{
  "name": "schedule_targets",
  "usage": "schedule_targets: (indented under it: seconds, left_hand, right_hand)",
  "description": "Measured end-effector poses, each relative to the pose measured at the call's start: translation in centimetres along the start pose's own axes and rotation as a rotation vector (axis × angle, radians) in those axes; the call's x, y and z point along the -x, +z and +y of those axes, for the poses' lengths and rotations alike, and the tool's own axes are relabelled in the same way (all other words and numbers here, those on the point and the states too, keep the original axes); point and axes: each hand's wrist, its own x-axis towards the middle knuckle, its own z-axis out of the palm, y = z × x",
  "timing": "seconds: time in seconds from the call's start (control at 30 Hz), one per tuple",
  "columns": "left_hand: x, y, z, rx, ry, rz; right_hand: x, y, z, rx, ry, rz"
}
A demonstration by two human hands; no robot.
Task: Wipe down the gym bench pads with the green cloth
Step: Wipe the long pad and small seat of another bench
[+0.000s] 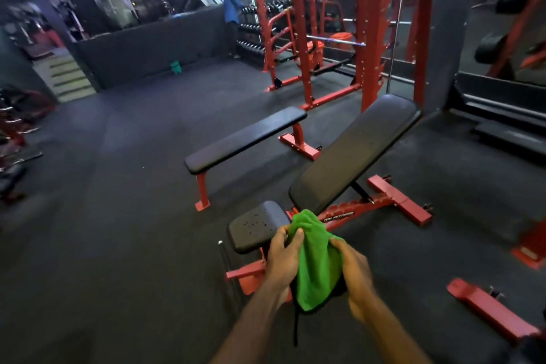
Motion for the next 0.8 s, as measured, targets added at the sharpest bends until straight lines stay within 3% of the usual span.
schedule_targets:
  seconds: [0.43, 0.63, 0.8]
  left_hand:
    - [-20.4, 0.2, 6.5, -0.099, 0.032, -0.052]
    - [-25.1, 1.5, 9.0, -0.047, -0.07, -0.152]
    - [-31.2, 3.6, 9.4, -0.149, -0.014, -0.185]
  right_hand:
    - [-17.1, 10.6, -8.1, 0.124, -0.099, -0.092]
    - [-22.5, 11.5, -10.6, 0.146, -0.105, -0.012]
    - [-27.7, 11.0, -13.0, 0.176, -0.153, 0.099]
